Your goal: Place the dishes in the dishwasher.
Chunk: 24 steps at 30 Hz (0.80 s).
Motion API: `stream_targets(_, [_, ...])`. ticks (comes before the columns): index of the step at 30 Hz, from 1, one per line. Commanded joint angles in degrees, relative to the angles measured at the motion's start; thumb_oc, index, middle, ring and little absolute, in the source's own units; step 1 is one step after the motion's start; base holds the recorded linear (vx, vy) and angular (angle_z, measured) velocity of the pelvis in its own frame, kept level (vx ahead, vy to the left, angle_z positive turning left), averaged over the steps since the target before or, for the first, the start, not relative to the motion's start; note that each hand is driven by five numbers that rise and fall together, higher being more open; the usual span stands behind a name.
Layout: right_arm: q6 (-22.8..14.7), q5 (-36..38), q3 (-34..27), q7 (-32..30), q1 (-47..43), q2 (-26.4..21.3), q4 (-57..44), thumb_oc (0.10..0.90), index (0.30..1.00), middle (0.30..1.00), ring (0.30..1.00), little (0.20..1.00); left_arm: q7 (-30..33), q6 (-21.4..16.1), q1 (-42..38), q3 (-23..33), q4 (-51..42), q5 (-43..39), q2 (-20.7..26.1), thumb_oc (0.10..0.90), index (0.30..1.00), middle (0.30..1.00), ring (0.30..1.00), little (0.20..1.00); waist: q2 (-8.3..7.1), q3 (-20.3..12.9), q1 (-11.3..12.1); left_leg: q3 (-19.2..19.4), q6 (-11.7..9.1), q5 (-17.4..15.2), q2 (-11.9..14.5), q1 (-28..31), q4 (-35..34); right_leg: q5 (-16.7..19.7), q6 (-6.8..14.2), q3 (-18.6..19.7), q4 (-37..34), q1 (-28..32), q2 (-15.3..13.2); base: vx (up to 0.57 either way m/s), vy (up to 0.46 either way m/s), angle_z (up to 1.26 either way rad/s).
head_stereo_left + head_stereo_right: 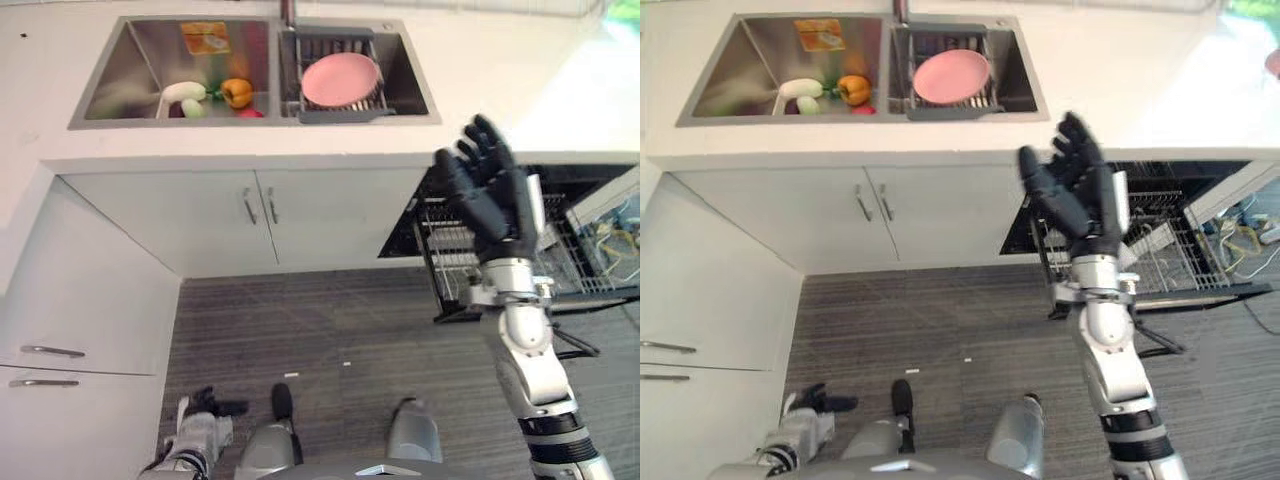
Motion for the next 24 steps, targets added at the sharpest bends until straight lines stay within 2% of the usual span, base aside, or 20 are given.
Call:
stream_targets(1, [-5.5, -1.7, -8.2, 0.1, -4.6, -2.6, -5.9, 0.8, 0.9, 0.9, 0.9, 0.9, -1.1, -0.2, 1.8, 0.1, -0.6, 3.6, 2.2, 0.8, 0.9, 0.9, 0.9, 0.9, 2.13, -0.7, -3.4, -3.1, -3.3, -4.1, 0.6, 3.1, -0.4, -3.9, -2.3, -0.2, -3.8, 2.8, 13.5, 0.36, 0.151, 0.17])
stream_targets(3, [-5.9, -0.6, -9.5, 0.3, -3.0, -2.4, -6.4, 0.8, 0.9, 0.9, 0.9, 0.9, -1.3, 0.1, 2.2, 0.7, 0.3, 4.6, 2.6, 0.8, 0.9, 0.9, 0.9, 0.9, 1.5, -0.6, -4.4, -3.3, -3.5, -6.4, -0.8, 5.3, -0.4, -2.6, -2.9, -1.5, -11.2, 2.8, 12.5, 0.35, 0.004, 0.04])
stream_targets(5, [-6.1, -0.4, -10.0, -0.2, -2.7, -2.1, -5.7, 0.8, 0.9, 0.9, 0.9, 0.9, -1.4, -0.1, 2.3, 1.0, 0.7, 4.6, 2.3, 0.8, 0.9, 0.9, 0.9, 0.9, 0.65, -0.7, -5.5, -3.3, -4.1, -8.3, -1.1, 7.3, -0.4, 0.5, -2.0, -2.5, -19.1, 0.6, 10.4, 0.32, -0.082, 0.03])
stream_targets(6, [-6.1, -0.5, -9.9, -0.2, -2.7, -2.1, -5.7, 0.8, 0.9, 0.9, 0.9, 0.9, -1.4, -0.1, 2.3, 1.0, 0.7, 4.6, 2.3, 0.8, 0.9, 0.9, 0.9, 0.9, 0.91, -0.6, -5.6, -3.4, -4.1, -8.5, -0.9, 7.6, -0.4, 0.7, -1.9, -2.8, -19.8, 1.2, 10.5, 0.41, -0.147, 0.05])
stream_targets(7, [-6.2, -0.6, -10.6, -0.6, -2.0, -1.8, -5.8, 0.8, 0.9, 0.9, 0.9, 0.9, -1.7, -0.1, 1.6, 0.8, 1.2, 4.7, 1.9, 0.8, 0.9, 0.9, 0.9, 0.9, 0.35, -1.1, -7.4, -4.9, -4.9, -9.8, -0.8, 9.3, -0.4, 2.5, -0.8, 0.9, -23.9, -0.4, 9.8, 0.43, -0.134, -0.01])
stream_targets(8, [-6.0, -1.0, -11.1, -0.7, -1.3, -1.7, -5.9, 0.8, 0.9, 0.9, 0.9, 0.9, -1.7, -0.3, 1.6, 0.5, 1.5, 4.8, 1.6, 0.8, 0.9, 0.9, 0.9, 0.9, 0.49, -1.7, -8.2, -5.8, -5.1, -10.7, -0.3, 10.3, -0.4, 3.3, -0.1, 3.2, -25.6, 0.8, 10.0, 0.42, -0.138, 0.17])
stream_targets(11, [-5.7, -1.9, -11.8, -0.9, -0.2, -2.2, -6.7, 0.8, 0.9, 0.9, 0.9, 0.9, -1.7, -0.2, 2.0, -0.2, 1.5, 5.6, 0.9, 0.8, 0.9, 0.9, 0.9, 0.9, 0.14, -3.1, -8.3, -6.4, -5.5, -11.4, -0.2, 12.1, -0.4, 3.6, -0.5, 2.9, -26.6, 3.2, 10.0, 0.3, -0.136, 0.49])
stream_targets(12, [-5.7, -2.6, -11.8, -1.5, -1.2, -2.5, -6.2, 0.8, 0.9, 0.9, 0.9, 0.9, -1.6, -0.5, 2.7, -0.4, 1.1, 5.3, 0.0, 0.8, 0.9, 0.9, 0.9, 0.9, 0.83, -4.8, -7.8, -6.1, -6.1, -11.8, 1.0, 13.5, -0.4, 3.5, -0.7, 1.8, -27.6, 4.7, 10.0, 0.36, -0.21, 0.44])
stream_targets(15, [-5.4, -3.7, -11.1, -1.6, -2.0, -3.3, -6.0, 0.8, 0.9, 0.9, 0.9, 0.9, -1.4, -0.3, 3.2, 0.1, 1.8, 4.9, -0.8, 0.8, 0.9, 0.9, 0.9, 0.9, 1.59, -6.4, -7.5, -5.7, -7.0, -11.0, 2.8, 14.6, -0.4, 2.9, -1.6, 2.1, -28.9, 6.8, 11.3, 0.22, -0.186, 0.17])
stream_targets(16, [-5.2, -4.1, -11.0, -1.7, -2.9, -4.3, -6.6, 0.8, 0.9, 0.9, 0.9, 0.9, -1.0, -0.1, 3.7, 0.3, 2.1, 3.7, -2.1, 0.8, 0.9, 0.9, 0.9, 0.9, 2.92, -7.4, -7.0, -6.4, -8.0, -8.5, 5.0, 14.5, 1.9, 1.9, -2.5, 1.7, -30.9, 9.3, 13.1, 0.27, -0.324, -0.25])
stream_targets(17, [-5.5, -3.4, -11.2, -1.6, -3.2, -4.6, -6.7, 0.8, 0.9, 0.9, 0.9, 0.9, -0.8, -0.2, 4.1, 0.2, 2.0, 3.5, -2.7, 0.8, 0.9, 0.9, 0.9, 0.9, 3.47, -7.4, -6.8, -7.1, -8.7, -6.6, 6.3, 13.3, 5.5, 1.1, -3.6, 1.0, -31.6, 10.8, 14.1, 0.18, -0.227, -0.22])
stream_targets(18, [-5.5, -3.4, -11.2, -1.6, -3.2, -4.6, -6.7, 0.8, 0.9, 0.9, 0.9, 0.9, -0.8, -0.2, 4.1, 0.2, 2.0, 3.5, -2.7, 0.8, 0.9, 0.9, 0.9, 0.9, 3.47, -7.4, -6.8, -7.1, -8.7, -6.6, 6.3, 13.3, 5.5, 1.1, -3.6, 1.0, -31.6, 10.8, 14.1, 0.15, -0.266, -0.22])
stream_targets(19, [-5.9, -3.2, -12.0, -2.4, -3.4, -5.2, -6.6, 0.8, 0.9, 0.9, 0.9, 0.9, -1.1, -0.1, 3.6, -0.6, 1.7, 3.2, -3.8, 0.8, 0.9, 0.9, 0.9, 0.9, 3.47, -6.9, -6.4, -6.4, -10.3, -1.3, 8.7, 10.2, 12.9, -0.4, -5.2, -0.4, -32.7, 14.2, 14.4, 0.18, -0.245, -0.13])
stream_targets(20, [-5.7, -3.2, -12.0, -2.3, -3.4, -5.9, -6.5, 0.8, 0.9, 0.9, 0.9, 0.9, -1.0, -0.2, 3.4, -0.7, 1.6, 2.8, -4.1, 0.8, 0.9, 0.9, 0.9, 0.9, 3.09, -6.5, -6.0, -8.0, -10.5, -0.2, 8.3, 8.5, 17.0, -1.0, -6.2, -0.6, -33.6, 16.0, 14.3, 0.26, -0.318, -0.04])
stream_targets(21, [-5.5, -3.3, -11.7, -2.5, -3.6, -6.4, -6.3, 0.8, 0.9, 0.9, 0.9, 0.9, -0.7, -0.2, 3.3, -0.6, 1.5, 2.3, -4.3, 0.8, 0.9, 0.9, 0.9, 0.9, 2.58, -6.0, -5.5, -10.5, -10.5, 0.1, 6.4, 7.1, 20.4, -1.2, -6.8, -0.4, -34.3, 17.2, 14.3, 0.25, -0.216, 0.14])
stream_targets(22, [-5.3, -3.3, -12.1, -2.9, -3.3, -6.7, -6.6, 0.8, 0.9, 0.9, 0.9, 0.9, -0.2, -0.2, 3.2, -0.7, 1.1, 1.9, -4.7, 0.8, 0.9, 0.9, 0.9, 0.9, 2.04, -5.5, -5.0, -10.8, -10.0, -0.8, 5.1, 5.1, 21.0, -1.8, -7.1, -0.7, -34.5, 18.5, 13.6, 0.25, -0.173, 0.11])
stream_targets(23, [-4.9, -3.3, -12.5, -2.7, -3.0, -7.0, -6.8, 0.8, 0.9, 0.9, 0.9, 0.9, -0.3, -0.1, 3.4, -0.9, 0.9, 1.9, -4.9, 0.8, 0.9, 0.9, 0.9, 0.9, 1.73, -5.2, -4.8, -10.4, -9.4, -2.2, 3.6, 2.6, 18.5, -2.1, -6.9, -0.7, -34.6, 19.5, 13.2, 0.18, -0.089, 0.08])
stream_targets(24, [-4.9, -3.3, -12.6, -2.6, -2.9, -7.0, -6.9, 0.8, 0.9, 0.9, 0.9, 0.9, -0.3, -0.1, 3.4, -0.9, 0.9, 1.9, -4.9, 0.8, 0.9, 0.9, 0.9, 0.9, 1.71, -5.3, -4.7, -10.3, -9.2, -2.5, 3.5, 2.8, 18.5, -2.4, -6.8, -0.6, -34.7, 19.7, 13.1, 0.25, -0.017, 0.25])
